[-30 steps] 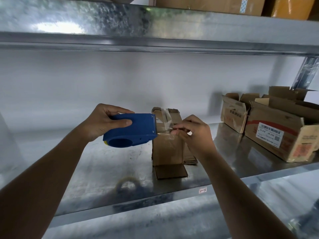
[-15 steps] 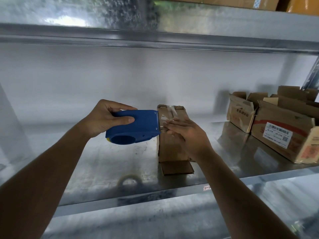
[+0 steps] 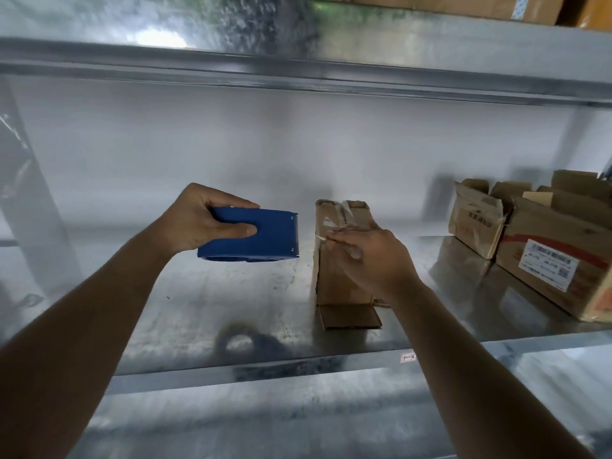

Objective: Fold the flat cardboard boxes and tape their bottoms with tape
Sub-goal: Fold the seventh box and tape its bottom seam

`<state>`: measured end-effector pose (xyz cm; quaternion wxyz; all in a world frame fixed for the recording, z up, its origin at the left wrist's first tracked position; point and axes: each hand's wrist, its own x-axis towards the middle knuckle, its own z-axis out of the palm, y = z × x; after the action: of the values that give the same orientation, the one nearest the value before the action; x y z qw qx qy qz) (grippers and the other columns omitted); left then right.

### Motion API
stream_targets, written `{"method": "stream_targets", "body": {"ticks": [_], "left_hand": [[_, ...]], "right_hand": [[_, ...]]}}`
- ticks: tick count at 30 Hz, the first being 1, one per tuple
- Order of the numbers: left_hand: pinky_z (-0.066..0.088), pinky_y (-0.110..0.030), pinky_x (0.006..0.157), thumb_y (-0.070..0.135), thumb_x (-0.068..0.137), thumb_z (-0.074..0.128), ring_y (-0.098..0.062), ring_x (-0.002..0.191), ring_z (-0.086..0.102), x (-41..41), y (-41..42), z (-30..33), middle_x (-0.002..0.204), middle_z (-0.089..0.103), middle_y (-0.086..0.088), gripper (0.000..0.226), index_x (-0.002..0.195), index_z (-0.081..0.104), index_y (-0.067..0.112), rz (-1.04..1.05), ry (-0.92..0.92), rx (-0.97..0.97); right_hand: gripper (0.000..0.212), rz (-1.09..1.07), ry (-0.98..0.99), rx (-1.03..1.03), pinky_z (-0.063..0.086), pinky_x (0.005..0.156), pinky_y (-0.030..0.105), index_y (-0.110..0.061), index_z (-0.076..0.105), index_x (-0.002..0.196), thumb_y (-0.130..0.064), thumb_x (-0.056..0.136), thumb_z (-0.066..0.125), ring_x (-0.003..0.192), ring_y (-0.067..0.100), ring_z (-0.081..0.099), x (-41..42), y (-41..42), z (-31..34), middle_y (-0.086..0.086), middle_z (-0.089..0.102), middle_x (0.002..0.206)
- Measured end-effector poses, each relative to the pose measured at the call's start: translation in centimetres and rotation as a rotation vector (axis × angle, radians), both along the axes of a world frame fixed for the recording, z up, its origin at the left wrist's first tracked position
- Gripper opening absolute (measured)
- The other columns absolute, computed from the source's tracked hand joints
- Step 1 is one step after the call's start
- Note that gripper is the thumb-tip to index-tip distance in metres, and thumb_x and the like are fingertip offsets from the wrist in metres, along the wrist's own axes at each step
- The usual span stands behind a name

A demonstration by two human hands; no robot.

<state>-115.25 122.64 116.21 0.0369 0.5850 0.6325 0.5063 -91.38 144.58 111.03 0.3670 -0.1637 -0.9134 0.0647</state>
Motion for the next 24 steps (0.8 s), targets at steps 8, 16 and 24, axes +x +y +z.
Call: {"method": "stream_targets", "body": {"ticks": [8,16,24], "left_hand": [[0.056,-0.013,0.079,0.011,0.071,0.093,-0.003,0.093,0.075,1.6,1.2,-1.0,0.099,0.078,0.020,0.041,0.103,0.079,0.031,0.078,0.057,-0.005],[0.057,-0.015,0.088,0.016,0.069,0.096,0.005,0.098,0.071,2.7,2.9,-0.8,0.098,0.073,0.031,0.045,0.110,0.080,0.026,0.170,0.169,-0.009],[0.057,-0.026,0.097,0.026,0.071,0.095,-0.006,0.102,0.072,2.9,3.8,0.3,0.112,0.076,0.012,0.048,0.116,0.079,0.019,0.249,0.298,-0.052]], "right_hand": [[0.034,-0.219,-0.046,-0.097,0.052,0.075,0.028,-0.031,0.076,0.096,-0.062,0.094,0.062,0.098,0.016,0.062,-1.3,-3.6,1.3,-0.006,0.070,0.103],[0.023,-0.273,0.041,-0.071,0.042,0.067,0.025,-0.021,0.071,0.093,-0.042,0.092,0.064,0.076,0.013,0.052,-3.0,-4.8,0.7,-0.007,0.057,0.079],[0.020,-0.322,-0.042,-0.037,0.039,0.057,0.025,-0.024,0.058,0.087,-0.043,0.094,0.059,0.069,0.014,0.058,-4.1,-4.3,0.9,-0.003,0.060,0.081]]}}
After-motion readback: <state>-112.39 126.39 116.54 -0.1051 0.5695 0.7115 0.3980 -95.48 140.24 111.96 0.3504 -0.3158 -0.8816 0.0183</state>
